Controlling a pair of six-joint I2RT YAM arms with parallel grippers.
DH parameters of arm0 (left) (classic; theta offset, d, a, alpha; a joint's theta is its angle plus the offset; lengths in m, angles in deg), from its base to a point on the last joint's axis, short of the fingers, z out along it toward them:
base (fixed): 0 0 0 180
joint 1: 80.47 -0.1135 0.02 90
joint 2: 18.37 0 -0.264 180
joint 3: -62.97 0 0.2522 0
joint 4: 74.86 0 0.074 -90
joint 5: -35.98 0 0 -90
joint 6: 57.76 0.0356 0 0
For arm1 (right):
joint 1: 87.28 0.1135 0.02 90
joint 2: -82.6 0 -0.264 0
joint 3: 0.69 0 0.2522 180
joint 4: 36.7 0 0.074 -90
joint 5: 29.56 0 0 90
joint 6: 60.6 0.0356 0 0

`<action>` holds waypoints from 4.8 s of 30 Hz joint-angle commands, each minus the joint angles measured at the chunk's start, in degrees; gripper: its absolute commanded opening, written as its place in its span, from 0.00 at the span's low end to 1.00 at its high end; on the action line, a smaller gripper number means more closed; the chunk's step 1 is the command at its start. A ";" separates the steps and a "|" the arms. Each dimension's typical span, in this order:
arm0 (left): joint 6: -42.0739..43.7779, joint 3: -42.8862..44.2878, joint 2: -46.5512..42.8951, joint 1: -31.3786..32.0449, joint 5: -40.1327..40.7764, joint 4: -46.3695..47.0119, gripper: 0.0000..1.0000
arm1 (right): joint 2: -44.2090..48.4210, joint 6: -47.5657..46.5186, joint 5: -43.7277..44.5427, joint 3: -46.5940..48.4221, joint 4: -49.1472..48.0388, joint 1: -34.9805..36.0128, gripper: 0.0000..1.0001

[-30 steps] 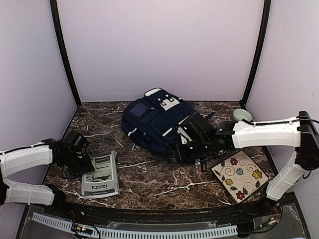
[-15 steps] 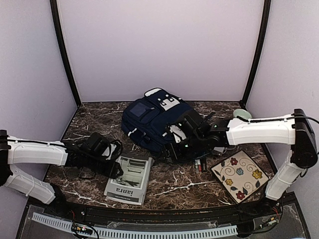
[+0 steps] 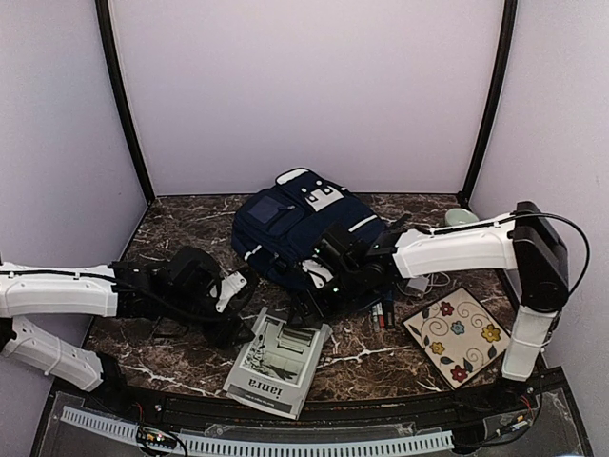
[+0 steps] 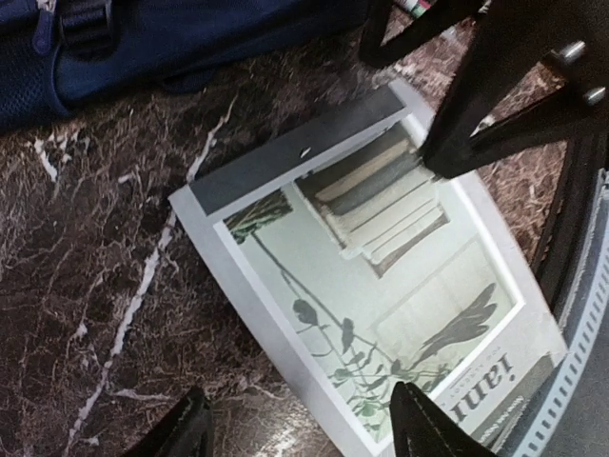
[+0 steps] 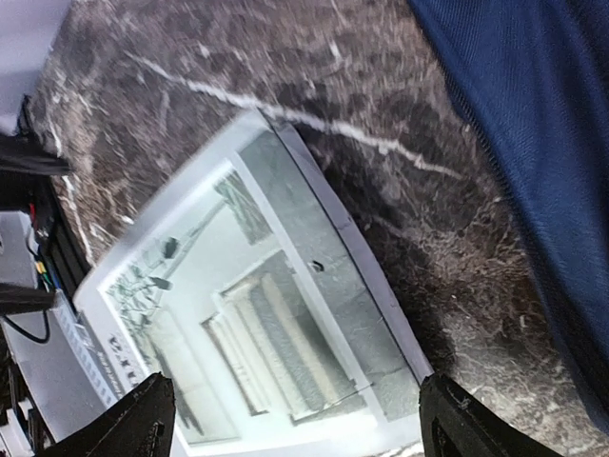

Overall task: Pack the student bag
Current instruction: Move the book to the center of the board, then move the book to the student bag, then pick up the book from the student bag.

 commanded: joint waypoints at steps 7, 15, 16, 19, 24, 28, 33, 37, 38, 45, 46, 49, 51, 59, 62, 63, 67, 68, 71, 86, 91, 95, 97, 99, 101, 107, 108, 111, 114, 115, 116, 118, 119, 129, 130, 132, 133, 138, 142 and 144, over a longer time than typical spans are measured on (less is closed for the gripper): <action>-2.22 4.16 -1.17 24.27 -2.08 -10.10 0.61 | -10.65 -6.17 -1.37 9.63 9.58 -0.36 0.90; -0.59 4.21 4.63 26.21 1.69 -8.62 0.57 | -13.62 -6.92 -4.25 10.26 9.69 -0.45 0.86; -0.25 4.82 6.11 26.22 2.67 -8.63 0.56 | -13.09 -6.71 -4.45 9.40 9.28 -0.45 0.85; 1.51 7.82 12.44 26.31 3.56 -10.24 0.53 | -11.25 -5.77 -4.19 6.15 8.05 -0.62 0.75; 3.55 9.52 14.55 26.40 5.81 -10.53 0.54 | -6.27 -3.10 -5.97 -1.69 4.47 -0.63 0.44; -8.57 6.84 8.85 24.75 15.80 -9.11 0.62 | -0.21 0.70 -8.17 -9.99 -1.11 -0.68 0.42; -37.54 2.45 2.68 16.30 9.92 -11.80 0.58 | 4.41 4.56 -8.87 -16.21 -3.16 -0.63 0.40; -45.48 1.54 3.12 16.07 5.45 -19.54 0.58 | 8.72 8.09 -7.67 -20.63 -3.49 -0.71 0.39; -45.77 1.04 3.71 16.11 3.41 -19.94 0.58 | 10.10 9.06 -7.06 -21.86 -3.45 -0.79 0.40; -46.09 -2.69 6.42 16.11 -7.28 -11.66 0.59 | 15.82 11.83 -5.51 -24.88 -5.11 -0.98 0.61; -45.90 -2.94 6.03 16.10 -6.79 -10.36 0.58 | 15.38 11.60 -5.70 -24.41 -6.16 -0.98 0.66; -43.99 -2.95 7.36 16.04 -5.21 -6.90 0.59 | 11.64 10.78 -6.70 -23.00 -8.81 -1.51 0.75; -43.10 -3.34 9.55 16.04 -6.64 -4.37 0.60 | 8.08 10.49 -6.32 -22.53 -10.11 -2.37 0.77; -41.37 -6.39 12.21 14.19 -6.13 0.86 0.60 | 3.91 11.39 -20.90 -20.14 -21.23 -0.37 0.70; -40.83 -7.26 11.77 13.61 -4.38 1.05 0.60 | 7.21 13.90 -26.59 -20.38 -26.67 0.20 0.59; -40.75 -7.37 11.57 13.58 -3.69 1.03 0.60 | 8.41 14.73 -27.70 -20.39 -28.07 0.25 0.56; -39.84 -7.13 9.60 13.51 0.73 1.59 0.59 | 12.74 16.33 -29.66 -19.21 -30.54 0.51 0.51; -39.00 -6.91 9.40 13.49 1.92 2.01 0.59 | 14.73 16.08 -29.44 -18.57 -29.85 0.52 0.51; -35.59 -4.09 9.93 12.75 5.74 2.50 0.59 | 16.77 13.27 -26.64 -15.64 -24.14 0.52 0.52; -17.50 10.39 23.93 -1.36 10.19 4.73 0.59 | 23.54 6.67 0.14 -13.58 3.39 -11.27 0.59; -16.31 13.22 29.19 -1.72 8.70 4.56 0.59 | 25.08 3.88 0.74 -17.07 2.93 -15.56 0.71; -16.44 14.54 31.13 -1.72 8.11 4.27 0.59 | 21.79 0.75 -1.88 -16.40 2.60 -18.47 0.77; -16.43 15.05 31.44 -1.72 8.07 4.07 0.59 | 20.01 -1.72 -0.26 -15.04 3.49 -19.48 0.80; -16.18 15.35 31.45 -1.72 8.20 4.02 0.59 | 18.27 -3.98 1.88 -13.41 4.46 -20.34 0.82; -15.77 15.74 31.49 -1.75 8.41 3.70 0.59 | 16.42 -6.41 3.43 -11.90 5.89 -20.80 0.85; -15.13 17.68 32.28 -1.81 8.07 2.93 0.59 | 11.99 -11.70 8.29 -9.21 8.03 -21.26 0.91; -14.95 18.13 32.57 -1.79 7.99 2.83 0.59 | 11.80 -12.61 6.70 -9.68 6.58 -21.39 0.91; -14.57 19.17 33.15 -1.81 7.88 2.55 0.59 | 11.28 -14.25 -3.41 -11.66 1.80 -22.05 0.87; -14.20 19.69 33.38 -1.81 8.12 2.37 0.59 | 10.64 -14.48 -17.49 -14.42 -4.28 -22.05 0.81; -14.12 19.79 33.38 -1.81 8.27 2.47 0.59 | 10.65 -13.97 -21.72 -15.55 -6.85 -22.07 0.79; -14.03 19.86 33.46 -1.81 8.36 2.60 0.59 | 10.81 -13.18 -25.03 -16.58 -9.10 -22.07 0.77; -13.86 20.14 33.73 -1.89 8.33 2.39 0.59 | 11.34 -10.99 -31.32 -18.36 -13.61 -22.07 0.69; -13.86 20.24 33.81 -1.87 8.32 2.34 0.59 | 11.95 -9.76 -34.37 -19.12 -15.26 -22.05 0.66; -13.11 20.55 32.87 -2.49 9.25 2.76 0.59 | 23.07 2.33 -41.27 -26.63 -29.97 -21.97 0.37; -12.97 20.53 32.58 -2.59 9.44 2.89 0.59 | 23.56 2.98 -40.41 -26.94 -29.98 -21.92 0.35; -12.74 20.67 32.14 -2.68 9.65 3.04 0.59 | 24.10 3.76 -38.91 -27.47 -30.49 -21.54 0.30; -12.50 20.69 32.01 -2.69 9.73 3.05 0.59 | 24.06 4.32 -38.39 -27.65 -30.78 -21.41 0.27; -11.77 20.67 30.28 -3.18 10.49 1.55 0.60 | 25.80 4.52 -36.57 -26.73 -28.27 -21.54 0.15; -8.62 20.78 25.81 -3.65 13.28 0.64 0.61 | 29.43 3.95 -33.37 -23.77 -20.38 -24.14 0.08; -4.33 21.90 23.53 -3.58 14.26 0.55 0.62 | 31.56 4.59 -33.85 -22.36 -16.99 -27.02 0.08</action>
